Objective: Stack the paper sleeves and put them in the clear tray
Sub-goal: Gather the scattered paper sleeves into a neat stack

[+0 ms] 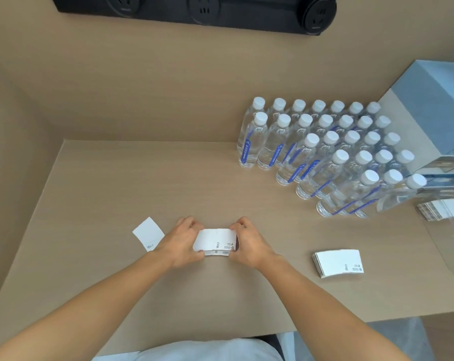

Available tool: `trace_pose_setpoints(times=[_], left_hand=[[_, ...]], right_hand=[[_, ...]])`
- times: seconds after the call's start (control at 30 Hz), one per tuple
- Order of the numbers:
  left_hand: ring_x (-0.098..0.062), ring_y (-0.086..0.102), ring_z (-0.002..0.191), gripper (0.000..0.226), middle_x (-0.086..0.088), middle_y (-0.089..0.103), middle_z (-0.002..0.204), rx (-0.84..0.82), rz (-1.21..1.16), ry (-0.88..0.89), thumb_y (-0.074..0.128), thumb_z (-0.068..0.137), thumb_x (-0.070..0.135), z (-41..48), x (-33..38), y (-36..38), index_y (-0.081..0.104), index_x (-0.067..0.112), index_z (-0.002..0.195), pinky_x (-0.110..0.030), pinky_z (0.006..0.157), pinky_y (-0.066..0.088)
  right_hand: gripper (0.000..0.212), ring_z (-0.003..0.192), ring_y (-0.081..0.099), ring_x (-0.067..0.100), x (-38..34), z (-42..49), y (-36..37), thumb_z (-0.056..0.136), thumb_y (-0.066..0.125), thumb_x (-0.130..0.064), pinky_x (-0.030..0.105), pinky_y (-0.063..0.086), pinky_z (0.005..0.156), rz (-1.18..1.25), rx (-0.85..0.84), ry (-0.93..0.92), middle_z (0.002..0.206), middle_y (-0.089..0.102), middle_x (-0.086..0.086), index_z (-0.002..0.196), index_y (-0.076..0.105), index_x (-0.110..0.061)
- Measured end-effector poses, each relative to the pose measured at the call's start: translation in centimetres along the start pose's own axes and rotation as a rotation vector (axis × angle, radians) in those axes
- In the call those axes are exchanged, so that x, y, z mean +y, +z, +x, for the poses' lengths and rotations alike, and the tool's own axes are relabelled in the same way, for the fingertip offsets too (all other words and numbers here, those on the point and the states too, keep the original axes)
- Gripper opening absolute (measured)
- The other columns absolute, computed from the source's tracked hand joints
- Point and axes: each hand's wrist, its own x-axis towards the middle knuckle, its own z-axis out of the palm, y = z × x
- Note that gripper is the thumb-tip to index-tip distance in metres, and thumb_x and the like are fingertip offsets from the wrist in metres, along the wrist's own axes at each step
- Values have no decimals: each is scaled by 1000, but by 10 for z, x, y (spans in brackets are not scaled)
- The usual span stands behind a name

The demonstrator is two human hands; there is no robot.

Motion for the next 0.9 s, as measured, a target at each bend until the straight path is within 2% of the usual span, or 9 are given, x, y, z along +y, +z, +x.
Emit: trace_pose_setpoints(times=[0.2,0.37,0.5,0.6,0.73,0.83,0.9], left_hand=[[-17,35,122,45,3,40,122,-43,-25,-52,63,83,33,-5,-3,10,50,19,124,-40,94,48],[-18,40,121,43,1,41,122,-38,-68,-46,64,83,20,-1,-5,12,53,14,123,-36,98,46],[-18,43,120,41,0,41,124,-27,-92,-43,61,84,16,0,-5,16,53,13,123,-33,98,45],[-18,43,120,39,1,41,124,-17,-105,-44,60,84,16,0,-5,19,52,13,122,-32,98,45],[-16,45,118,44,4,39,122,-38,-125,-47,63,81,22,-1,-9,15,52,17,124,-32,95,47],[-13,50,108,52,9,39,117,-48,-165,-42,69,77,27,-3,-17,5,52,23,126,-33,92,50],[-10,49,101,58,10,41,120,-29,-205,-36,73,77,27,-5,-28,-6,50,23,131,-28,93,48]], right_hand=[[35,91,57,24,0,-3,11,76,58,-13,33,51,81,-8,-57,73,116,44,1,111,54,-11],[39,93,56,24,-2,-1,13,77,58,-10,34,51,85,-31,-68,73,119,41,2,115,51,-8],[30,85,54,23,-3,0,17,82,50,-3,39,51,79,-62,-78,101,113,48,4,111,49,-8],[37,95,57,27,-4,2,17,77,55,0,38,53,85,-99,-92,105,123,41,5,114,52,-6],[42,99,56,27,-6,6,13,78,60,-3,37,52,89,-138,-126,111,125,41,6,119,51,-6],[56,112,49,26,-10,8,7,75,71,-17,37,51,92,-210,-156,98,127,39,5,125,50,-11],[64,118,40,25,-14,10,3,71,76,-27,36,51,87,-288,-151,83,127,39,2,128,48,-18]])
